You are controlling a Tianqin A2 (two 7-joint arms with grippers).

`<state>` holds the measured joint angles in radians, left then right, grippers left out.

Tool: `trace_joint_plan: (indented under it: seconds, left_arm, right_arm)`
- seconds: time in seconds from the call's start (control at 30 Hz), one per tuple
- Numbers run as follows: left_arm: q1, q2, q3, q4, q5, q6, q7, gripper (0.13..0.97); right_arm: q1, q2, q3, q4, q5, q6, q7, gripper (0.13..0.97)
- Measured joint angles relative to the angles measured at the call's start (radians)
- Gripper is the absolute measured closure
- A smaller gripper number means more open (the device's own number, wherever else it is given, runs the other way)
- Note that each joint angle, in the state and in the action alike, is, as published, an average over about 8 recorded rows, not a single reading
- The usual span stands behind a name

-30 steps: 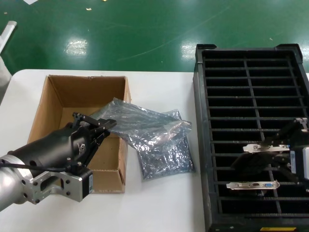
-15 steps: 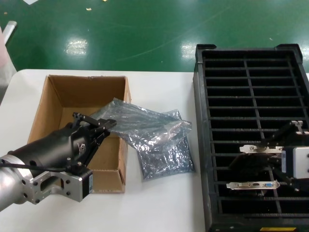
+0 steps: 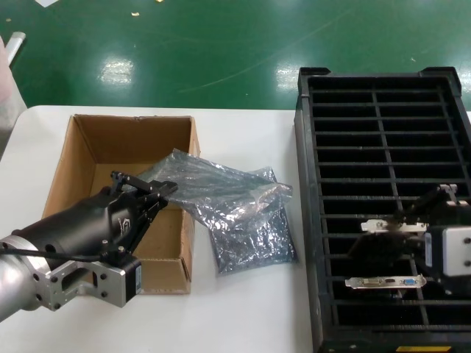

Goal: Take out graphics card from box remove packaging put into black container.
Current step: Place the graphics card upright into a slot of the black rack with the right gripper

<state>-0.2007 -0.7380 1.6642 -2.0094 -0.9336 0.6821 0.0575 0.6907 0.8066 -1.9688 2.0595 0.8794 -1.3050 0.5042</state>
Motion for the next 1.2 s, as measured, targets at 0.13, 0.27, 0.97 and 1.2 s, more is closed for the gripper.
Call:
trace_joint_plan:
  seconds: [0.13, 0.27, 0.97, 1.2]
  left_arm:
    - [0.000, 0.000, 0.000, 0.000, 0.000, 0.000, 0.000, 0.959]
    - [0.000, 0.000, 0.000, 0.000, 0.000, 0.000, 0.000, 0.959]
    - [0.000, 0.000, 0.000, 0.000, 0.000, 0.000, 0.000, 0.959]
    - [0.000, 0.000, 0.000, 0.000, 0.000, 0.000, 0.000, 0.959]
  right_arm:
    - [-0.005, 0.013, 0.007, 0.000, 0.043, -0.006, -0.017, 0.916]
    - [-0.007, 0.026, 0.012, 0.000, 0.080, -0.011, -0.033, 0.916]
    - [0.037, 0.034, 0.018, 0.000, 0.140, -0.051, -0.038, 0.916]
    - [0.038, 0.025, 0.014, 0.000, 0.119, -0.045, -0.026, 0.916]
